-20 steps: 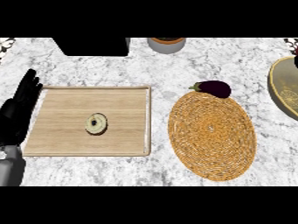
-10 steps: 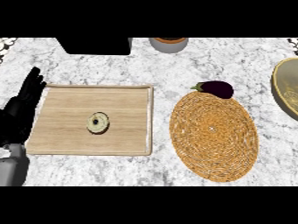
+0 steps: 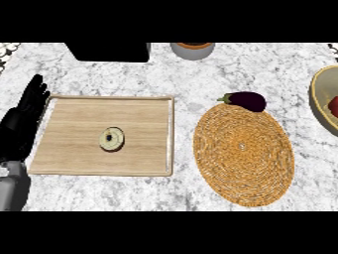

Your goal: Pick the bell pepper from the placemat and place it in the bowl

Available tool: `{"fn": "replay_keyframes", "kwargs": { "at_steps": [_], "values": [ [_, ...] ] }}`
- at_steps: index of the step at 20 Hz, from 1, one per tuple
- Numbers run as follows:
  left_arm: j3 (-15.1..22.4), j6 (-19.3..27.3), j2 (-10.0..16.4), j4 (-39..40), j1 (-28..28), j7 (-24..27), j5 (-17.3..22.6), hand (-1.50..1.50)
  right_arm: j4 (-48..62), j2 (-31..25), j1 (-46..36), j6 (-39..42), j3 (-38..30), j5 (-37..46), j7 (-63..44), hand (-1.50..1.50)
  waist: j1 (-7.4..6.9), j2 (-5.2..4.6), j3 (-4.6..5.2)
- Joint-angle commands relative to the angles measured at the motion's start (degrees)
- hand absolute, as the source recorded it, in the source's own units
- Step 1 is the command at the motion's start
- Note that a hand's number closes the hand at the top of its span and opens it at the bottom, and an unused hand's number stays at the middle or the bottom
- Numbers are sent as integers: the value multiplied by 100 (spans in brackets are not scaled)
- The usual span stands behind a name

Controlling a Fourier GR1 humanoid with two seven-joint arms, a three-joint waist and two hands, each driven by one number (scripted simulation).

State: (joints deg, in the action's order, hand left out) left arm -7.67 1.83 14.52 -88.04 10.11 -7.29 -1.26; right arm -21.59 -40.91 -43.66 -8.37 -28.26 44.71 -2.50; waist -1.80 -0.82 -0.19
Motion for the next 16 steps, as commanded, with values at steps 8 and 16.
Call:
{"fn": "replay_keyframes", "kwargs": {
  "at_steps": [8,16],
  "values": [
    [-112,-22,45,-39,-156,68,29,0,-218,-12,13,105,-2260,-2485,1796,-150,213,75,-4],
    [-81,41,3,-230,-123,-210,-33,0,295,-1031,1336,1594,-2888,-3293,2177,-150,174,61,3]
  ]
}}
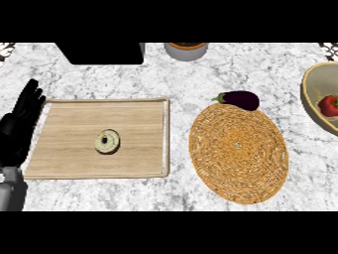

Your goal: Pick the bell pepper from the placemat and place it in the bowl

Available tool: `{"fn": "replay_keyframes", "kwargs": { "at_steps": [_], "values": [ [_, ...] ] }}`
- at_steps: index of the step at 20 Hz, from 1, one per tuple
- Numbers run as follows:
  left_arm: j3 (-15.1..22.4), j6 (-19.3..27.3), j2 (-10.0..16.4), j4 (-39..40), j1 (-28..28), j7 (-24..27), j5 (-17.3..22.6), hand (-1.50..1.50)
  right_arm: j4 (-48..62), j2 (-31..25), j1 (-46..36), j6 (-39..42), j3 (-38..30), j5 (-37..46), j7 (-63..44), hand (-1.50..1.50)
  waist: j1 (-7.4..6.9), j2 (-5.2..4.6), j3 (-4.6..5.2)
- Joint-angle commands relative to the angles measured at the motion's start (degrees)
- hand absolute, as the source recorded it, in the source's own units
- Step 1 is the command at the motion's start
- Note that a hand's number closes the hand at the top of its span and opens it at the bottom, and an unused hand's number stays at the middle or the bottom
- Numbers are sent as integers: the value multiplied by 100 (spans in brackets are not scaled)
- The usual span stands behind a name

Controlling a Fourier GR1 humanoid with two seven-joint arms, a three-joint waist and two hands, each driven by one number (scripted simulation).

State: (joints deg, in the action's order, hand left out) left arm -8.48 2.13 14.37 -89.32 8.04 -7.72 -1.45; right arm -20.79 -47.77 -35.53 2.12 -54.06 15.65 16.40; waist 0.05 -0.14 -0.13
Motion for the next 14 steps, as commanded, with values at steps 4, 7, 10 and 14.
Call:
{"fn": "replay_keyframes", "kwargs": {
  "at_steps": [4,7,10,14],
  "values": [
    [139,145,-143,-417,-59,-367,-123,0,114,-688,1238,1339,-489,-755,358,-150,43,27,8],
    [-146,81,-2,84,70,13,-35,0,403,-788,1687,2195,-746,-1103,655,-150,67,15,5],
    [-53,-118,-7,-339,-50,-296,122,0,478,-831,1934,2388,-784,-1259,1165,-150,-25,5,-5],
    [-45,-146,-96,156,-90,243,-9,0,435,-1021,2070,2756,-699,-1559,991,-150,-9,3,4]
  ]
}}
